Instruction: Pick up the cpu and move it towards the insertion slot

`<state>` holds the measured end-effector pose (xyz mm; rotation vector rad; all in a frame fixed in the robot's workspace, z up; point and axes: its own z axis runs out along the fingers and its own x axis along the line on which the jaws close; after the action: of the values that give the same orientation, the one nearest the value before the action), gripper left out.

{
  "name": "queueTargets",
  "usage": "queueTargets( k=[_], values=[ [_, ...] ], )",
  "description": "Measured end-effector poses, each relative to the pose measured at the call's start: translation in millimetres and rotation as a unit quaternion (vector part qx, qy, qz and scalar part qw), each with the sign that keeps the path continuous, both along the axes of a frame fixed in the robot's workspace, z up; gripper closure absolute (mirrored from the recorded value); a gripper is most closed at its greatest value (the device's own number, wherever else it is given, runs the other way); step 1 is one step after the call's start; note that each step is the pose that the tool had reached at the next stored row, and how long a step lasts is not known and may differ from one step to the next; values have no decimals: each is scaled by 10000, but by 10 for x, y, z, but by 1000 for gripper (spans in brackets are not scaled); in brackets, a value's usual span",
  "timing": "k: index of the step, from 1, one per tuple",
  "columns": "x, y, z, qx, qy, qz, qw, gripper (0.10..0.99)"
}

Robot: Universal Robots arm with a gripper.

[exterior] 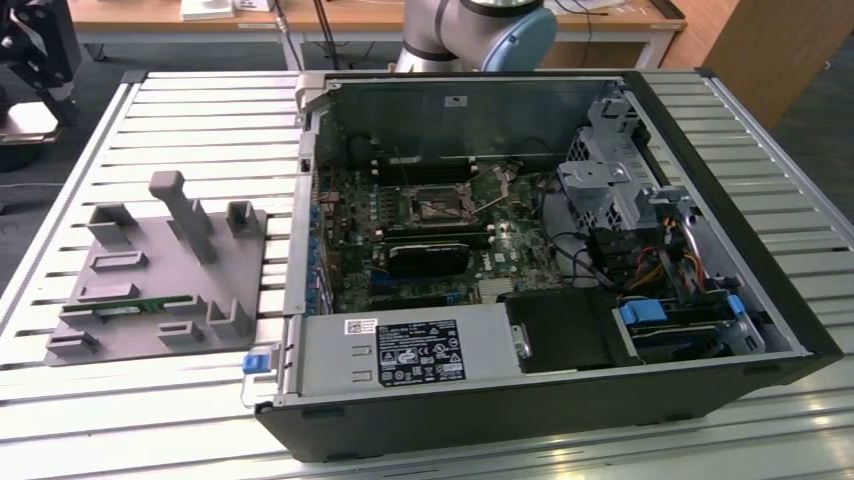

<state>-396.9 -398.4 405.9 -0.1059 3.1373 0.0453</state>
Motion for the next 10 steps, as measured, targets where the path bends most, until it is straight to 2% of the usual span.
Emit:
queueTargets(
  k=[10],
  values=[
    [89, 0, 0, 0, 0, 0, 10000, 537]
  ],
)
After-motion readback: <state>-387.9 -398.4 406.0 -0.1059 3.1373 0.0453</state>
